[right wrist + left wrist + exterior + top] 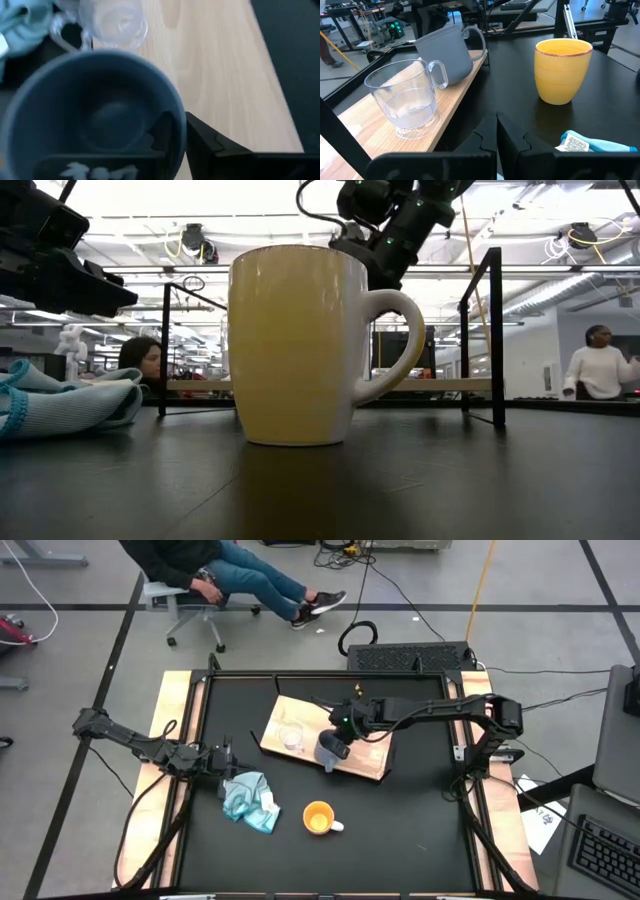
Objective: Stack small to large cups/mugs on shelf
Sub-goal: Put the gray mug on the shelf
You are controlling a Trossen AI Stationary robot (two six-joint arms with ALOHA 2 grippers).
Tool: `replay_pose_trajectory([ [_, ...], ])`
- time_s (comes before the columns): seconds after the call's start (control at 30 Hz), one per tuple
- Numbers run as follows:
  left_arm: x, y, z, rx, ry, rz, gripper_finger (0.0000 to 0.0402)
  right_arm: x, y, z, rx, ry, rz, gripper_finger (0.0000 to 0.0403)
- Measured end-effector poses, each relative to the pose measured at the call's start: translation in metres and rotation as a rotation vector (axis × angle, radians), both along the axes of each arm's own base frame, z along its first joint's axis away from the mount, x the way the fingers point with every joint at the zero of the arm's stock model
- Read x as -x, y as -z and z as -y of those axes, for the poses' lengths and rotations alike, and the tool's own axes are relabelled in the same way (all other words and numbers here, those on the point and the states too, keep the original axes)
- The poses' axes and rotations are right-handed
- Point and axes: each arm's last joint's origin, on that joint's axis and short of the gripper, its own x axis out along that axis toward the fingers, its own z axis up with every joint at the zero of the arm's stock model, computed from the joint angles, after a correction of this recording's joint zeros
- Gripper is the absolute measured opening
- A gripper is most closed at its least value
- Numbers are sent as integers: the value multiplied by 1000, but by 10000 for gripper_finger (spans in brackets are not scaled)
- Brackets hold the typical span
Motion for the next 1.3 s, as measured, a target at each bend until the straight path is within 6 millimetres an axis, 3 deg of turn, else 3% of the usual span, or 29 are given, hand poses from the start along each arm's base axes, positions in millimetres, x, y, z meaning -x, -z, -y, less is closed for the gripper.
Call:
replay_pose_trajectory([
  [0.2, 0, 0, 0, 0, 0, 0, 3, 0, 1, 0, -5, -2, -5, 59],
  [0.47, 0, 0, 0, 0, 0, 0, 3, -1, 0, -2, 0, -12, 0, 61],
  [0.8, 0, 0, 0, 1, 0, 0, 3, -3, -5, -13, 95, -64, 10, 8],
  [1.3, 0, 0, 0, 4, -1, 0, 3, 1, -22, -20, 135, -19, -110, 3],
])
